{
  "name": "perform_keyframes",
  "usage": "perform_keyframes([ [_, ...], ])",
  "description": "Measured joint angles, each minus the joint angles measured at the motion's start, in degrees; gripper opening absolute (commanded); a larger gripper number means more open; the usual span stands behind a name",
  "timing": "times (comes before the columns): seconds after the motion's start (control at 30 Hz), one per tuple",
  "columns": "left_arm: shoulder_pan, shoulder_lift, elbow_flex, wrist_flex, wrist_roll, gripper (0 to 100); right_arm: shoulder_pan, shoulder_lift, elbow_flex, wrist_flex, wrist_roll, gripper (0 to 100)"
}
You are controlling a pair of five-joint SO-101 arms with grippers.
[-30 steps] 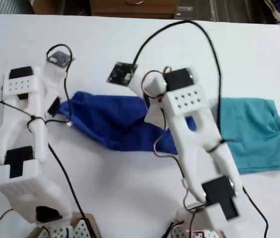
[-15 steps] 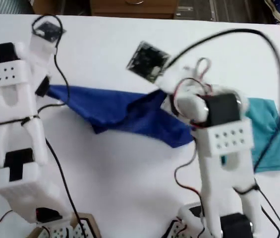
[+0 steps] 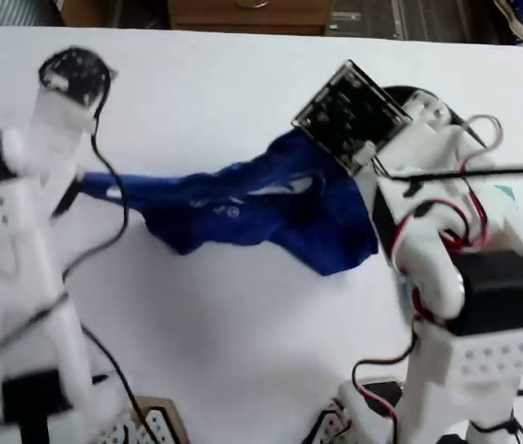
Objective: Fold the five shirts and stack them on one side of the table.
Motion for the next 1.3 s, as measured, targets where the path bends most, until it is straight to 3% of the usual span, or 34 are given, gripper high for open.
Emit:
perform_keyframes([
  [0.23, -0.09, -24.44, 14.51, 0.0, -4.75, 2, 0.0, -5.54, -1.14, 0.0, 0.0, 2.0],
  [0.43, -2.55, -35.25, 16.62, -4.48, -5.27, 2, 0.0, -11.96, -1.23, -1.32, 3.25, 2.0],
  [0.57, -5.89, -35.96, 16.62, -8.0, -5.27, 2, 0.0, -13.45, -1.49, -4.04, 4.92, 2.0],
  [0.87, -6.42, -35.43, 16.26, -16.7, -5.27, 2, 0.0, -11.69, -1.67, -13.98, 2.99, 2.0],
  [1.3, -6.51, -35.69, 5.71, -17.32, -5.27, 2, 0.0, -8.0, -12.92, -17.76, 2.73, 2.0],
])
